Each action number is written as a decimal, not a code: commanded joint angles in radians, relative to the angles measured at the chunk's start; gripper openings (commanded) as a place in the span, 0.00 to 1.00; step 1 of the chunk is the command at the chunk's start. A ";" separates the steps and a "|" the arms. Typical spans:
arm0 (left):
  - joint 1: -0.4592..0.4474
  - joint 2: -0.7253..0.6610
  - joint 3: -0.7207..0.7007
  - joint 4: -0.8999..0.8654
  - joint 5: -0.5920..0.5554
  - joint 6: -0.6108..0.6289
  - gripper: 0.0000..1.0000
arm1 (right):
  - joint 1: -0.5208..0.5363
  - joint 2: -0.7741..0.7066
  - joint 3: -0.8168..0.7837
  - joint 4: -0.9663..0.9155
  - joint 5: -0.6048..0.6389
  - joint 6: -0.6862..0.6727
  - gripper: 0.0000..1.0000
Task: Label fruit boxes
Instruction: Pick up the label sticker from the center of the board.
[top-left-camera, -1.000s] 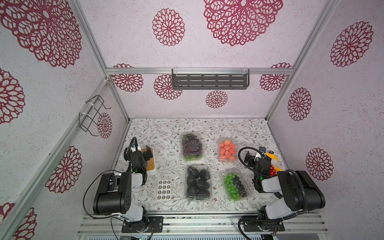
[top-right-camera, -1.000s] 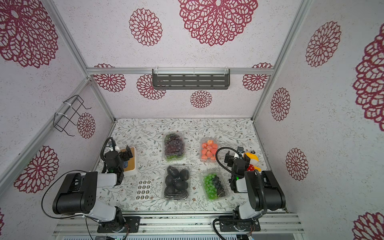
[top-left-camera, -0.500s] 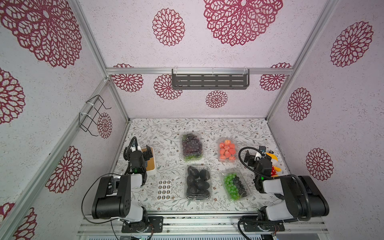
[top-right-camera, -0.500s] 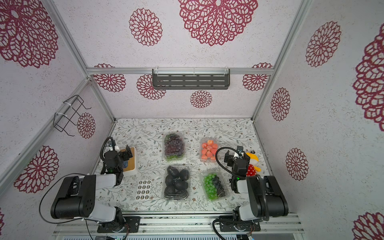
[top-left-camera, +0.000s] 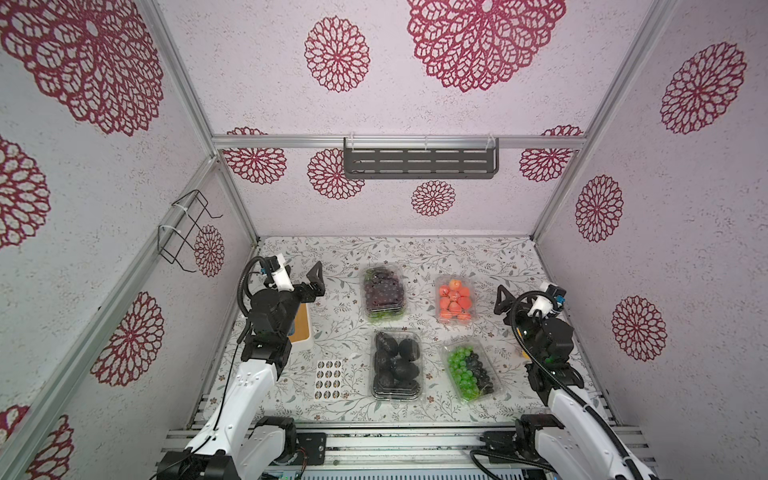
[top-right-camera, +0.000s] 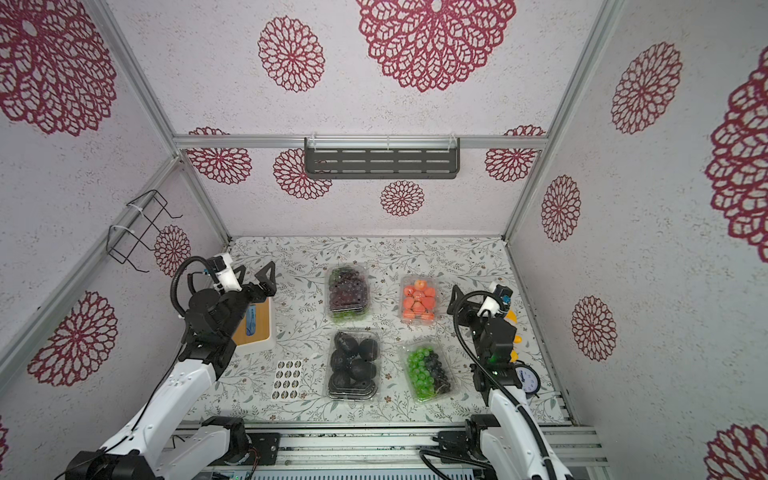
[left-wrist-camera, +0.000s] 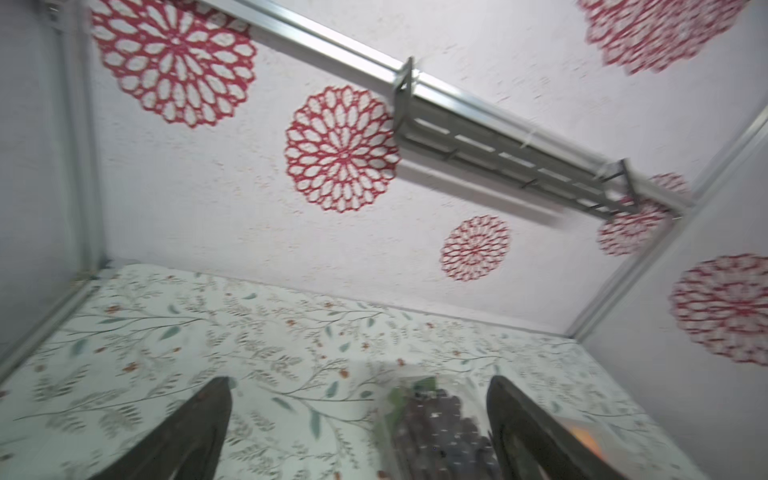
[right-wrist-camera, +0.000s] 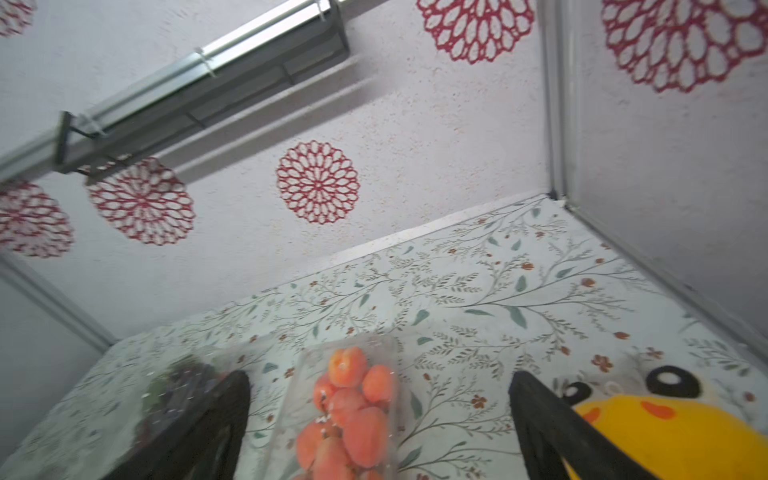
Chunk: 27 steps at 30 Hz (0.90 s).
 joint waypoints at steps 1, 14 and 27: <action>0.006 -0.013 -0.098 0.122 0.244 -0.218 0.98 | -0.001 -0.070 0.015 -0.068 -0.279 0.112 0.99; -0.442 -0.005 0.123 -1.047 -0.515 -0.404 0.98 | 0.243 0.018 0.135 -0.205 -0.443 0.016 0.99; -0.659 0.166 0.020 -1.210 -0.570 -0.636 0.98 | 0.252 0.019 0.106 -0.120 -0.499 0.058 0.99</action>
